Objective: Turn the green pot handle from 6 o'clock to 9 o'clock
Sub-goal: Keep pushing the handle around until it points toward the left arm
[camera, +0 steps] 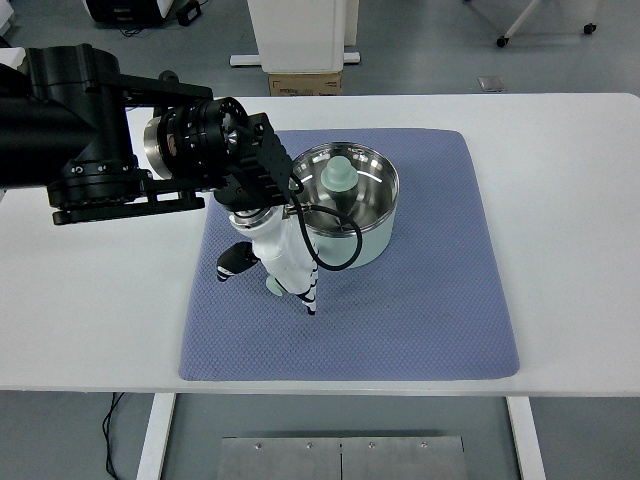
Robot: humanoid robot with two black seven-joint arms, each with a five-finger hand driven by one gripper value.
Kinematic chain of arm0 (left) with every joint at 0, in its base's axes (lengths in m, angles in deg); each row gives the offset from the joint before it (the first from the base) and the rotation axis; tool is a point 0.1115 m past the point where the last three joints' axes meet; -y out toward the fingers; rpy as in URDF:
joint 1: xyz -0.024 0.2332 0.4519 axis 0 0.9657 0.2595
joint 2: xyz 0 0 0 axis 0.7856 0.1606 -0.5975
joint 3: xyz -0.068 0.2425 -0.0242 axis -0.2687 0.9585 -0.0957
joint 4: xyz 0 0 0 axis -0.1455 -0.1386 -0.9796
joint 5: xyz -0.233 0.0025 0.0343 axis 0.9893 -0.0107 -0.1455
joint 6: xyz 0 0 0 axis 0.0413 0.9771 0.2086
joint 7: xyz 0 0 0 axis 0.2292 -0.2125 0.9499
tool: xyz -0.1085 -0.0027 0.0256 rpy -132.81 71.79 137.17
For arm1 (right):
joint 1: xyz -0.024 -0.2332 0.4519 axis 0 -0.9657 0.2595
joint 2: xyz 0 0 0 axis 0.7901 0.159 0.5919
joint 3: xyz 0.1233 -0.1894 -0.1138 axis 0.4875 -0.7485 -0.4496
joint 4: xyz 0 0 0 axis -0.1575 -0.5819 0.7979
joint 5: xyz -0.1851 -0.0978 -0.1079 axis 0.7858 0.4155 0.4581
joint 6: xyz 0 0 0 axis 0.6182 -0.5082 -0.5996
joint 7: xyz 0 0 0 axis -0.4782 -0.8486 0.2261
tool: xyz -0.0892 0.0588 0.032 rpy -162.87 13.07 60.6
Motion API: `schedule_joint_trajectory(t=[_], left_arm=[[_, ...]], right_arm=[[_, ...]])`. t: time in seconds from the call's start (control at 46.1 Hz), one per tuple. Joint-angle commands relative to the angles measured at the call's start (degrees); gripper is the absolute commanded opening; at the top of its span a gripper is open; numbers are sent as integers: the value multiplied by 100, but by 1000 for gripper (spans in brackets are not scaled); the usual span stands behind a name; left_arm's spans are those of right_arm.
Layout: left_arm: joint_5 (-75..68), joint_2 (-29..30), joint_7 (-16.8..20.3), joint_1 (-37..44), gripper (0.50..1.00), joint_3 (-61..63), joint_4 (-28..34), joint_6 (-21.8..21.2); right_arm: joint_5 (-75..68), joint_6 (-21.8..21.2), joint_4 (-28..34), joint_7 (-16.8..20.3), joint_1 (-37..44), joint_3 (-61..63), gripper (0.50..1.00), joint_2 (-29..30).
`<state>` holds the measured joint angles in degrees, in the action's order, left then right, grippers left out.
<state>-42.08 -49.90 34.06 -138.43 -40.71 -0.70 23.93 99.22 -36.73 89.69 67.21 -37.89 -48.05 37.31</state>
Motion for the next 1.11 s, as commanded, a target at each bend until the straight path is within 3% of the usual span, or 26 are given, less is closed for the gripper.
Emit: schedule_joint_trajectory(t=[0.0,1.085], left_arm=[[-82,5,0,-25,1000,57,1,21],[-1233,5,0,-324,1000,664,27,56]], right_arm=[[0,-1,0,0,0,0,1000,0],[0,-1,0,0,0,0,1000,0]])
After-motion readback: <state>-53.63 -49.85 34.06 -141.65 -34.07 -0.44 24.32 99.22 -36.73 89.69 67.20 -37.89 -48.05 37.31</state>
